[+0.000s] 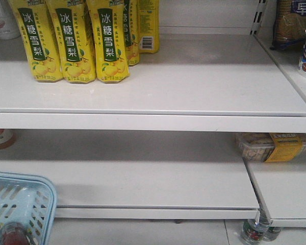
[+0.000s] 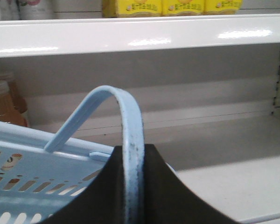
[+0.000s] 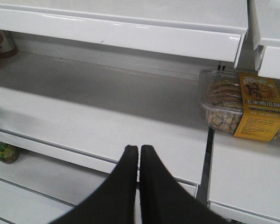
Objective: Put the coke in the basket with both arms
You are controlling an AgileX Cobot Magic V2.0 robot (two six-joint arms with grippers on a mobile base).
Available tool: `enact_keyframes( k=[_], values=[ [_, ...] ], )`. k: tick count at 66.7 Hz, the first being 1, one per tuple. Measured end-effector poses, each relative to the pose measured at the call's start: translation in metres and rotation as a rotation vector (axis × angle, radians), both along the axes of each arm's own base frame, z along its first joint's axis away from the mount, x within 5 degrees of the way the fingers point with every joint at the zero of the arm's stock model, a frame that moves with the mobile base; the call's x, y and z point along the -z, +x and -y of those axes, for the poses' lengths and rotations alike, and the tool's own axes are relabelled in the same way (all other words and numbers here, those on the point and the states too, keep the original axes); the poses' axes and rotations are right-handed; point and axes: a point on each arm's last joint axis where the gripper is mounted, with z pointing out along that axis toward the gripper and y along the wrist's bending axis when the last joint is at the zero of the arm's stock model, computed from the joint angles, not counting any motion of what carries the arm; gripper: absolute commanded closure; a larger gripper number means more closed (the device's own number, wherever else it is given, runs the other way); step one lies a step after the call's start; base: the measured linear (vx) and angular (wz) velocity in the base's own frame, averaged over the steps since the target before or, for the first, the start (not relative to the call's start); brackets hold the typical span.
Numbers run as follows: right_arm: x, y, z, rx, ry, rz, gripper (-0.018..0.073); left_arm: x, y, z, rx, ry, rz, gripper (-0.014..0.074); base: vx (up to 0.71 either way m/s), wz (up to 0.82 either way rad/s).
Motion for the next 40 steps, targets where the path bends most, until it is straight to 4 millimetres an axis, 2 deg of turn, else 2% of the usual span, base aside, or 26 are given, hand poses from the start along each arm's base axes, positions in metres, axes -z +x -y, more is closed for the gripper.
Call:
enact_keyframes(
  k=[17,40],
  values=[
    [0.0,0.0,0.0,0.0,0.0,0.0,0.0564,0.0,0.0006,-0.0055,-0.088,0.015,0.002,0.0603,0.0,0.0],
    [0.0,0.0,0.0,0.0,0.0,0.0,0.0564,0.0046,0.0005,-0.0061,-0.097,0.035,-0.047,0.0603,0.0,0.0]
  ],
)
